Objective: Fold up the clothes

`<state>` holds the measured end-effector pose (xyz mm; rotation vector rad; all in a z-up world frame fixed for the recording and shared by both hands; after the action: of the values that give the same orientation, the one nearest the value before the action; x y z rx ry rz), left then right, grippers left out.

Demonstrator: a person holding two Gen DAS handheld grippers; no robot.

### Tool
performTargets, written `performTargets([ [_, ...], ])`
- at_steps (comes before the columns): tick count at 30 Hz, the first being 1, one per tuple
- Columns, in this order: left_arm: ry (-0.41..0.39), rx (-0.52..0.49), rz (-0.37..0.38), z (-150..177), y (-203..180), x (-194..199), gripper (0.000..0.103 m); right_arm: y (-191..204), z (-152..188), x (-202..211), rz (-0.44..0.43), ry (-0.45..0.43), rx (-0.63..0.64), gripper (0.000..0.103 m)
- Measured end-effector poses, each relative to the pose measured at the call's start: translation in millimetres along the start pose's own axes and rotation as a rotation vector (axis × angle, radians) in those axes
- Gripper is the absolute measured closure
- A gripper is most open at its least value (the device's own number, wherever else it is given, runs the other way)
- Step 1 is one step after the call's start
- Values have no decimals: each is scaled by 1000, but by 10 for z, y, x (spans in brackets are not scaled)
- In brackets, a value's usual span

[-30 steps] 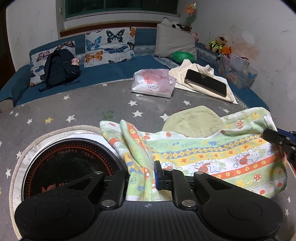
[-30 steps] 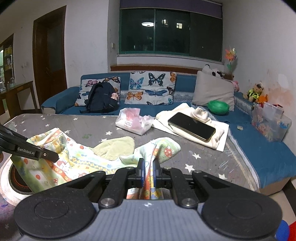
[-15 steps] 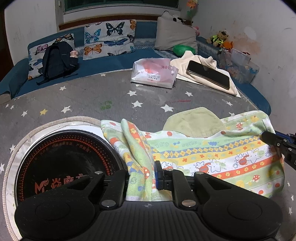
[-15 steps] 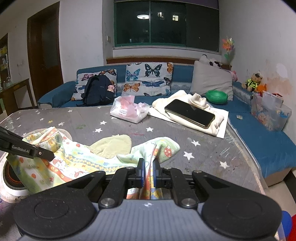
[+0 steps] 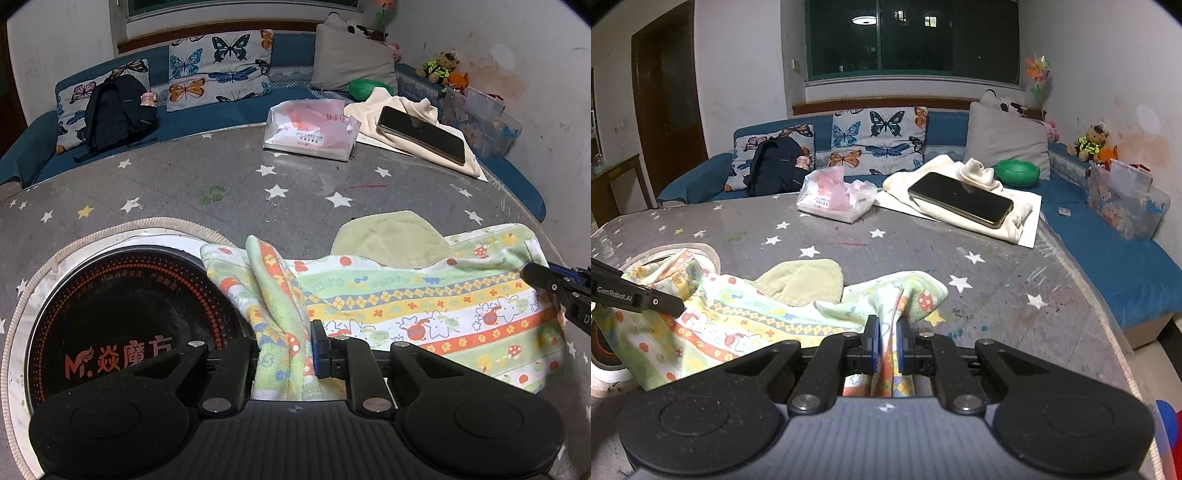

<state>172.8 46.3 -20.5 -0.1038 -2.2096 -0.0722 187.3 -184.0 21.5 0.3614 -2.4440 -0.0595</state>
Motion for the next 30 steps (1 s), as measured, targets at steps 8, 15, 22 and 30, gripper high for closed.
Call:
performTargets([
  [8, 12, 1, -7, 38, 29, -41, 83, -68, 69, -89, 11, 12, -11, 95],
  [15, 17, 1, -13, 63, 36, -53, 82, -110, 97, -148, 26, 19, -20, 92],
  [22, 21, -4, -22, 76, 37, -61, 78, -180, 127, -166, 46, 22, -27, 90],
  [30, 27, -1, -31, 92, 62, -67, 74, -244, 137, -180, 59, 20, -33, 84],
])
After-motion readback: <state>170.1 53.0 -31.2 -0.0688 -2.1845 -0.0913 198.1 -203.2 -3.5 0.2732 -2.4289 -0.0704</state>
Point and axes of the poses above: each gripper's, at about its wrist camera, not at the fingertips, and x roughly against the way its jaws point, y to its left, z to its underside, the point moved 10 cm from there along -x, roughly the way its jaws point, and after that the axes turned 7 degrees about -x, right-handed, at the moved point
